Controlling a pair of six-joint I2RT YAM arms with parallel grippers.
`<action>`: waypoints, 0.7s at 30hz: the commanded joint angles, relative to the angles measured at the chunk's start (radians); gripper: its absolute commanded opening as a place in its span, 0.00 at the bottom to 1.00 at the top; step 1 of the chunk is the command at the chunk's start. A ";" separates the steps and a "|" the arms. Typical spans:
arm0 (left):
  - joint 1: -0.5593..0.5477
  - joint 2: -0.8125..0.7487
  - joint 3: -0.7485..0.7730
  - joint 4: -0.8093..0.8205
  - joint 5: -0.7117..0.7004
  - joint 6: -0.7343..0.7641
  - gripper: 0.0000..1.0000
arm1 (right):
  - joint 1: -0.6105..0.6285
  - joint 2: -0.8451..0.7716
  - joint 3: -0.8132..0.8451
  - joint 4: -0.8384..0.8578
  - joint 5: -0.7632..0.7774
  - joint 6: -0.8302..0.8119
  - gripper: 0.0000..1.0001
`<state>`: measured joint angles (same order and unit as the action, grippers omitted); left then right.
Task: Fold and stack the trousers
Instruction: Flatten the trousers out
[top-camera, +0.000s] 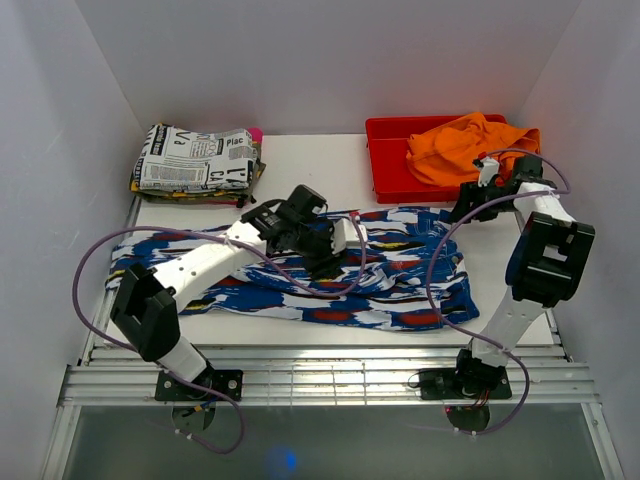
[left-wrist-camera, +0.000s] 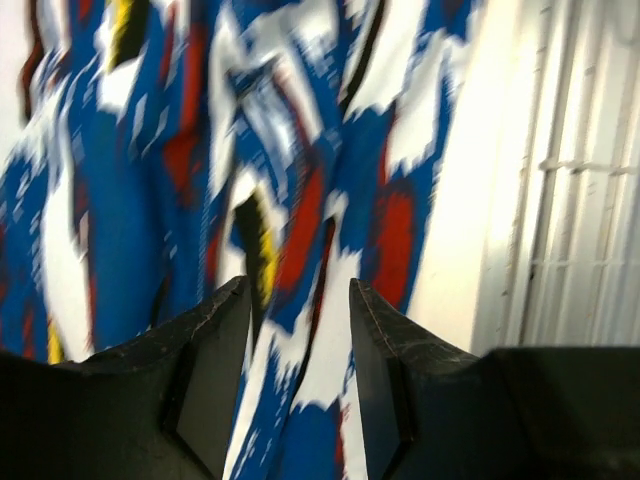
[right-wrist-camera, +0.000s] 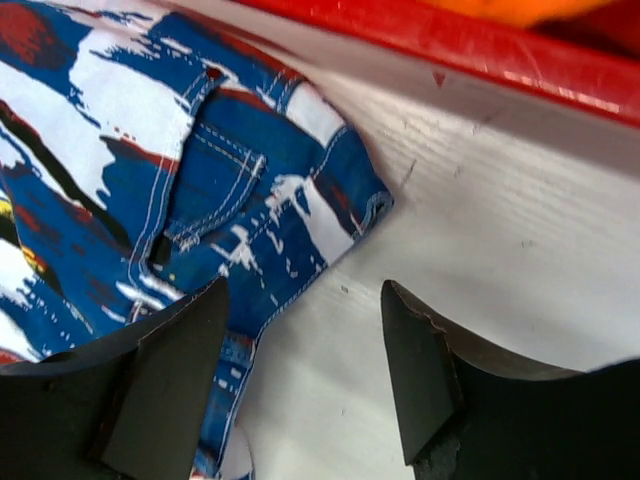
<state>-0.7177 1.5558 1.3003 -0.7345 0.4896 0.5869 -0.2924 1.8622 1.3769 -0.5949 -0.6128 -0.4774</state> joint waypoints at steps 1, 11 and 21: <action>-0.071 0.007 -0.009 0.122 0.037 -0.088 0.55 | 0.010 0.040 0.045 0.114 -0.074 0.013 0.69; -0.086 0.099 0.001 0.115 -0.055 -0.107 0.50 | 0.036 0.239 0.175 0.083 -0.039 -0.075 0.40; -0.081 0.297 -0.127 0.133 -0.046 -0.101 0.26 | 0.038 -0.046 0.177 0.053 0.045 -0.279 0.08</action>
<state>-0.8032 1.8008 1.2156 -0.5968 0.4541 0.4778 -0.2520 1.9797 1.5238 -0.5758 -0.5953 -0.6586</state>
